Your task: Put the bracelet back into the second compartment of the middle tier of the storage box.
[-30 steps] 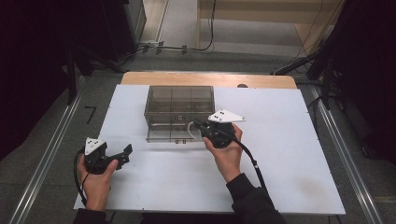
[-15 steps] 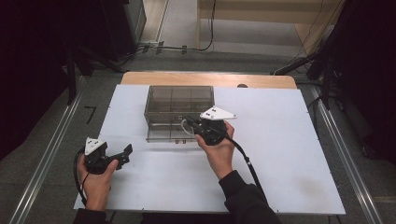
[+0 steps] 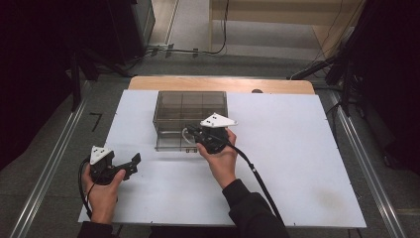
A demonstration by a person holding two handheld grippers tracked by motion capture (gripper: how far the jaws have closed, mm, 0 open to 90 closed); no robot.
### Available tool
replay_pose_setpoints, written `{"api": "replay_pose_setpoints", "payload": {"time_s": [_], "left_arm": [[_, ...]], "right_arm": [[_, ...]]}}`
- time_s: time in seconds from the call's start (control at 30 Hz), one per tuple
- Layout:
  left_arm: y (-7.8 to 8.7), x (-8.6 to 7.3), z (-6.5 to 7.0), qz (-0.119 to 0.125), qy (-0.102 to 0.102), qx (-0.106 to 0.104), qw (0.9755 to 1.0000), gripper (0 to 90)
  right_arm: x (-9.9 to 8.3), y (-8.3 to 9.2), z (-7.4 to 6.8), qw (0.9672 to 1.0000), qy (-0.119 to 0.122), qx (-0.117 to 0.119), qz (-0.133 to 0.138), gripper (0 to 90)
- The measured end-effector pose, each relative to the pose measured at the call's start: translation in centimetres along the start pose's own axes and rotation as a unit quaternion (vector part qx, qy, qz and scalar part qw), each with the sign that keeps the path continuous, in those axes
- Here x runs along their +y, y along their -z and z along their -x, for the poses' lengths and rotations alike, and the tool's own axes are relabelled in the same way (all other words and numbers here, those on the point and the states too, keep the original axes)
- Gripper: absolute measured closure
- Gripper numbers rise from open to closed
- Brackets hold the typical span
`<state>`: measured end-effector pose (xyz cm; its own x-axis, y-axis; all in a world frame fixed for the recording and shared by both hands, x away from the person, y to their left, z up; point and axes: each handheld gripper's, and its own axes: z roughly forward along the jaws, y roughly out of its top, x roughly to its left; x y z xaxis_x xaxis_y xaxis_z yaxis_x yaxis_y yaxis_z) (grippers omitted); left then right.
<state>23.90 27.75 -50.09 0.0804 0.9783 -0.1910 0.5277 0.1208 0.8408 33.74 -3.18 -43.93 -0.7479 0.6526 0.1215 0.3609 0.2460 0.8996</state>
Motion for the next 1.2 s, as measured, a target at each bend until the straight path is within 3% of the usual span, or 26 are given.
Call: {"api": "replay_pose_setpoints", "payload": {"time_s": [0.37,0.57,0.7,0.93,1.1,1.2], "left_arm": [[0.0,0.0,0.0,-0.001,0.001,0.000,1.0000,1.8],[0.0,-0.1,-0.1,-0.001,0.001,0.000,1.0000,1.8],[-0.1,-0.1,-0.1,-0.001,0.001,-0.001,1.0000,1.8],[0.0,-0.1,-0.1,-0.001,0.001,0.000,1.0000,1.8],[0.0,-0.1,-0.1,-0.002,0.000,0.000,1.0000,1.8],[-0.1,-0.1,-0.1,-0.002,0.001,0.000,1.0000,1.8]], "right_arm": [[-0.5,-0.9,0.1,0.9999,0.001,0.004,-0.010,85.0],[-0.7,-1.0,0.3,0.9995,0.013,-0.017,-0.022,84.6],[-0.8,-1.0,0.2,0.9991,0.022,-0.023,-0.027,75.2],[-0.8,-0.7,-0.1,0.9990,0.027,-0.024,-0.024,71.5],[-1.0,-0.6,0.1,0.9988,0.027,-0.023,-0.035,63.8],[-1.2,-0.6,0.0,0.9978,0.041,-0.030,-0.043,59.2]]}}
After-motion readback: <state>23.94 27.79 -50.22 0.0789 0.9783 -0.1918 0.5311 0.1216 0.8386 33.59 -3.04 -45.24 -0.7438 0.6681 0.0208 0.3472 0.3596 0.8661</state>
